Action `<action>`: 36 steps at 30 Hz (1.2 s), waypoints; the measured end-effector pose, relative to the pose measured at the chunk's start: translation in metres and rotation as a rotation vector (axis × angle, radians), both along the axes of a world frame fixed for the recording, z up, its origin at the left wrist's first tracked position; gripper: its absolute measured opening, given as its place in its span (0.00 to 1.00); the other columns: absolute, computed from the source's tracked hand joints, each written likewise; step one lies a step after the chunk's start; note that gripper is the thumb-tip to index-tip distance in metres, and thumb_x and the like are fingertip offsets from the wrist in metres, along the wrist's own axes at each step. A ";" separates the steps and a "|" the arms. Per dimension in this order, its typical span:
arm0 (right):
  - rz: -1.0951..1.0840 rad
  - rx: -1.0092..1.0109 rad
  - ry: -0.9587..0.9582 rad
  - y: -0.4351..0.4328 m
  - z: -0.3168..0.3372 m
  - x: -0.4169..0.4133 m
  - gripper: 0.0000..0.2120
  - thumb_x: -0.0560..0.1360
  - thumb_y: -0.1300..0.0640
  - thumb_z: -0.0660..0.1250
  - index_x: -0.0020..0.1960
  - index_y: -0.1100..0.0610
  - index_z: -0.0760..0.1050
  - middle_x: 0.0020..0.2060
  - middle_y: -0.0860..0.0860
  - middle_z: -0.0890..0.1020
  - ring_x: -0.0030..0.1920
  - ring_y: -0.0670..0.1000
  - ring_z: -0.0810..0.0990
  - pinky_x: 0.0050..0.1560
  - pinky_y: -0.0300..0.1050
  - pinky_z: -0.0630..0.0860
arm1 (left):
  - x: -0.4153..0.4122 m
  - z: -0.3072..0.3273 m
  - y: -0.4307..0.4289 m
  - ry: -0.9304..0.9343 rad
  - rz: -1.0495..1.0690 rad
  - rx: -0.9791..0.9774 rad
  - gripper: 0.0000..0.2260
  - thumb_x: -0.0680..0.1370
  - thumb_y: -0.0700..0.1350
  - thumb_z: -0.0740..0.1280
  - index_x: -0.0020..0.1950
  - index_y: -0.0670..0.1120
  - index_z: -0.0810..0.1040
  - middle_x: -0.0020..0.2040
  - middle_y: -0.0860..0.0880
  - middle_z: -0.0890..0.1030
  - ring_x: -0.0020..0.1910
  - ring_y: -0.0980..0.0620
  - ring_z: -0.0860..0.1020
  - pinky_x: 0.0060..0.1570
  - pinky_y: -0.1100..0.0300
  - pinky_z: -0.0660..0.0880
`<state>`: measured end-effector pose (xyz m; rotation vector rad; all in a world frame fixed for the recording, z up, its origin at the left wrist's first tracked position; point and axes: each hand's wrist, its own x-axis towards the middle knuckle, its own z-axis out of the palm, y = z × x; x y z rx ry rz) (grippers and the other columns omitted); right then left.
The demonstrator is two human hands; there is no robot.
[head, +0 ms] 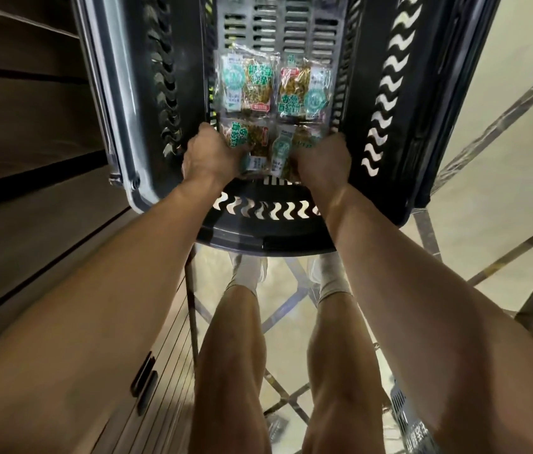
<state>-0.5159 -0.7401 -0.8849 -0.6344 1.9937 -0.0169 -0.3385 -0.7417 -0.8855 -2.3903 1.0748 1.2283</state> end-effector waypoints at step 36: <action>-0.253 -0.280 -0.517 -0.059 0.391 -0.075 0.11 0.76 0.59 0.77 0.57 0.57 0.82 0.52 0.57 0.88 0.50 0.57 0.88 0.54 0.56 0.84 | -0.031 0.362 -0.009 0.611 0.848 -0.355 0.26 0.72 0.51 0.82 0.64 0.41 0.81 0.53 0.47 0.86 0.53 0.47 0.85 0.49 0.53 0.85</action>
